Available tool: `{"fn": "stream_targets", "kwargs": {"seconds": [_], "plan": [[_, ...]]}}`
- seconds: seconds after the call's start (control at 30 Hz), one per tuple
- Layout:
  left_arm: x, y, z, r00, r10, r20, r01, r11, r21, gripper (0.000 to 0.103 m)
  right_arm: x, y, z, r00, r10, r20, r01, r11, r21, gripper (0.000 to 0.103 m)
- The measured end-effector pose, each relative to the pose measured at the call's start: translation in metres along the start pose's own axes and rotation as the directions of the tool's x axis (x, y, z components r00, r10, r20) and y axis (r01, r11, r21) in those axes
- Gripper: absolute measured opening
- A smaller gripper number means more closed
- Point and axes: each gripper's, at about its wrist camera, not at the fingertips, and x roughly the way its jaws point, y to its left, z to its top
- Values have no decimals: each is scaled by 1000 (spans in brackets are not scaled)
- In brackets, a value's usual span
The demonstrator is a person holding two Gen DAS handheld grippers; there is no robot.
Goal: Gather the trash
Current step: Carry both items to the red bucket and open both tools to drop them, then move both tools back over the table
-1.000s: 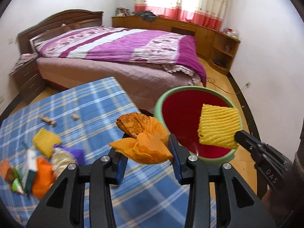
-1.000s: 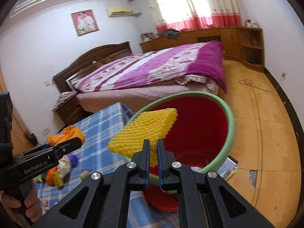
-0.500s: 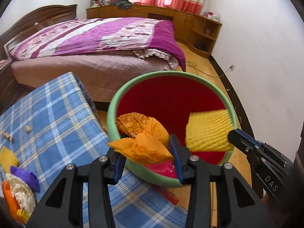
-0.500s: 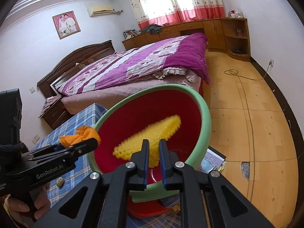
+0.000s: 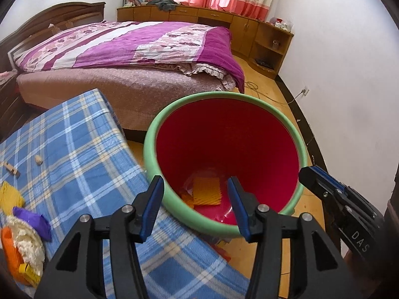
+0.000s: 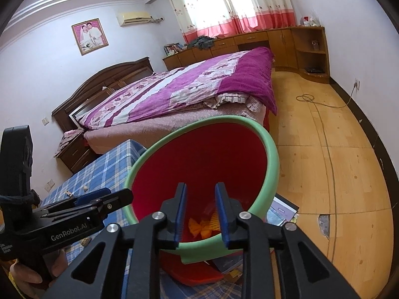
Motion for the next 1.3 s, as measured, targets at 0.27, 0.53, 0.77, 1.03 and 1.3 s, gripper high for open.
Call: {"fn": "stream_targets", "kwargs": {"seconds": [0.27,0.53,0.77,1.03,1.3], "plan": [[-34,23,-16,999,22,25,-21,998,-62,53,-17,22,-3,999,43,6,-43,999,-24,43],[-70,51,-32,996,70,58,-62,990,-130,53,-30,49,-9,996,88,-2,-88,995,-49,54],[-100,79,-46,987,138,84,-121,976,-180,53,-33,77,-15,991,129,-26,-131,989,-75,58],[-131,121,-64,972,213,102,-183,951,-251,53,-30,115,-28,982,176,-62,-182,978,-106,63],[-155,171,-85,949,301,94,-256,909,-328,53,-15,152,-42,974,195,-113,-210,966,-148,65]]}}
